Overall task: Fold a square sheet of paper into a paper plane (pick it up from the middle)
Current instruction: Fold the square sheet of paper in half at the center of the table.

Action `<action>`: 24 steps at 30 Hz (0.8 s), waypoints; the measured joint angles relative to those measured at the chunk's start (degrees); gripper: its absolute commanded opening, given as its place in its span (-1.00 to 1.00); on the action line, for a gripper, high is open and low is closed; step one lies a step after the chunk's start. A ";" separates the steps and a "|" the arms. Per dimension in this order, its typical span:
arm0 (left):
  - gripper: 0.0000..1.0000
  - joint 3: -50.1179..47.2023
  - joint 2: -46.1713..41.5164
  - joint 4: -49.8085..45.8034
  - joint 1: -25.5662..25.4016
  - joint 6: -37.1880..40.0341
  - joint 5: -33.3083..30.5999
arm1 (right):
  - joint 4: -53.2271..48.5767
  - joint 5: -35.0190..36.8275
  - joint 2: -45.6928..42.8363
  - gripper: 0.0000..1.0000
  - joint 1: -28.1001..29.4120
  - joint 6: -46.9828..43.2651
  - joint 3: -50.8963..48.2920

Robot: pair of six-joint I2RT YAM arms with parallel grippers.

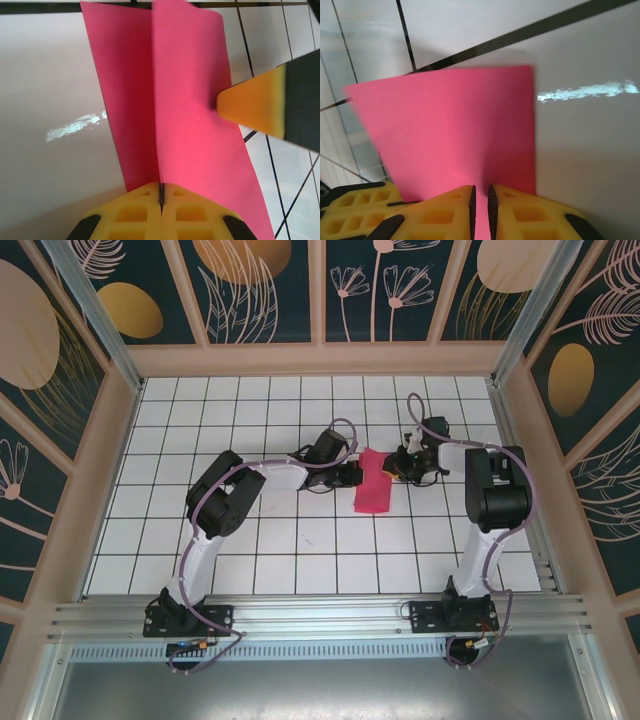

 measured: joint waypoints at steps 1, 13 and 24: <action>-0.94 -0.02 0.00 0.00 0.04 0.00 -0.02 | 0.24 0.04 0.00 -0.59 0.00 0.02 -0.02; -0.94 -0.17 0.00 0.28 0.04 -0.04 0.15 | 0.66 -2.64 -10.08 -0.51 0.50 -0.35 -4.42; -0.94 -0.33 0.00 0.52 0.04 -0.09 0.17 | 1.95 -2.16 -8.98 -0.53 2.03 -0.02 -12.63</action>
